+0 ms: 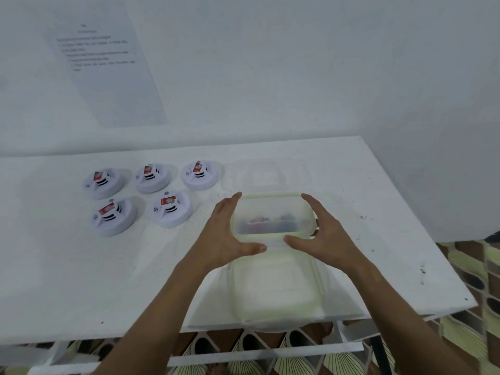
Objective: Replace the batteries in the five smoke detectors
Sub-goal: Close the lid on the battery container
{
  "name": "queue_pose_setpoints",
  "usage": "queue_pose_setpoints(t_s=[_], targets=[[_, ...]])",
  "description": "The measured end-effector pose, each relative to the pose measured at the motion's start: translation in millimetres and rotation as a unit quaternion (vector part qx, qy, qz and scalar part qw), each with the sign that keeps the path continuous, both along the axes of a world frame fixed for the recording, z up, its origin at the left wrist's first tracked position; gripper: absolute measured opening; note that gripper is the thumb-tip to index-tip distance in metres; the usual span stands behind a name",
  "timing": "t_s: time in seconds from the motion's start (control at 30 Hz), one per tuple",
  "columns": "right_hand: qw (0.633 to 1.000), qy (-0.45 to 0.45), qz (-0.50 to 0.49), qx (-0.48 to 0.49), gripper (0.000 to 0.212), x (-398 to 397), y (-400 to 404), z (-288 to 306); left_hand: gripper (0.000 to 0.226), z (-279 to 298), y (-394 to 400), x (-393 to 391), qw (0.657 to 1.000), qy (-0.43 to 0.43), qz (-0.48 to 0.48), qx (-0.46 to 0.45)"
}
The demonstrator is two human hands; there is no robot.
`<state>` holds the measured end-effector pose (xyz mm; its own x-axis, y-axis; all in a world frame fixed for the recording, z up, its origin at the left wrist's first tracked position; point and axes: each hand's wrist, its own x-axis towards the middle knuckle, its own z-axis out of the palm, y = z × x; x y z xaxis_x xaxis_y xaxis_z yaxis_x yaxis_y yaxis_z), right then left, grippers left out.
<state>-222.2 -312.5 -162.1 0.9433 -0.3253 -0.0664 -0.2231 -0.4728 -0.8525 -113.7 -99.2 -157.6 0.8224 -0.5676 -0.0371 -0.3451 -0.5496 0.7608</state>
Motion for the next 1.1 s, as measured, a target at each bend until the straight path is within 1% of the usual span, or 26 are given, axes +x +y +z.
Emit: queue_pose_setpoints(t_s=[0.1,0.23,0.33,0.4,0.53,0.67,0.73,0.83,0.97,1.03,1.1], targets=[[0.999,0.018,0.023,-0.032,0.097,2,-4,2,0.123,-1,0,3,0.999,-0.003,-0.016,0.039],[0.995,0.040,0.054,-0.073,0.110,15,-11,8,0.130,2,-2,18,0.993,-0.004,-0.048,0.108],[0.990,0.063,0.089,-0.092,0.115,26,-13,12,0.134,8,-4,27,0.982,-0.009,-0.080,0.168],[0.986,0.075,0.106,-0.105,0.119,31,-14,15,0.134,12,-5,30,0.977,-0.027,-0.094,0.188],[0.980,0.093,0.130,-0.122,0.125,33,-19,16,0.133,15,-7,33,0.973,-0.051,-0.129,0.183],[0.974,0.099,0.149,-0.137,0.126,35,-20,15,0.136,17,-11,37,0.961,-0.082,-0.145,0.220],[0.972,0.093,0.161,-0.143,0.126,39,-20,14,0.136,16,-14,41,0.958,-0.080,-0.155,0.226],[0.971,0.085,0.177,-0.135,0.126,45,-21,11,0.133,9,-15,45,0.965,-0.061,-0.160,0.201],[0.982,0.052,0.165,-0.078,0.129,48,-24,4,0.129,1,-17,43,0.977,-0.055,-0.145,0.145],[0.983,0.038,0.166,-0.072,0.129,50,-26,2,0.128,2,-19,43,0.978,-0.063,-0.140,0.140],[0.981,0.044,0.177,-0.072,0.130,52,-27,2,0.128,3,-20,43,0.975,-0.082,-0.142,0.150]])
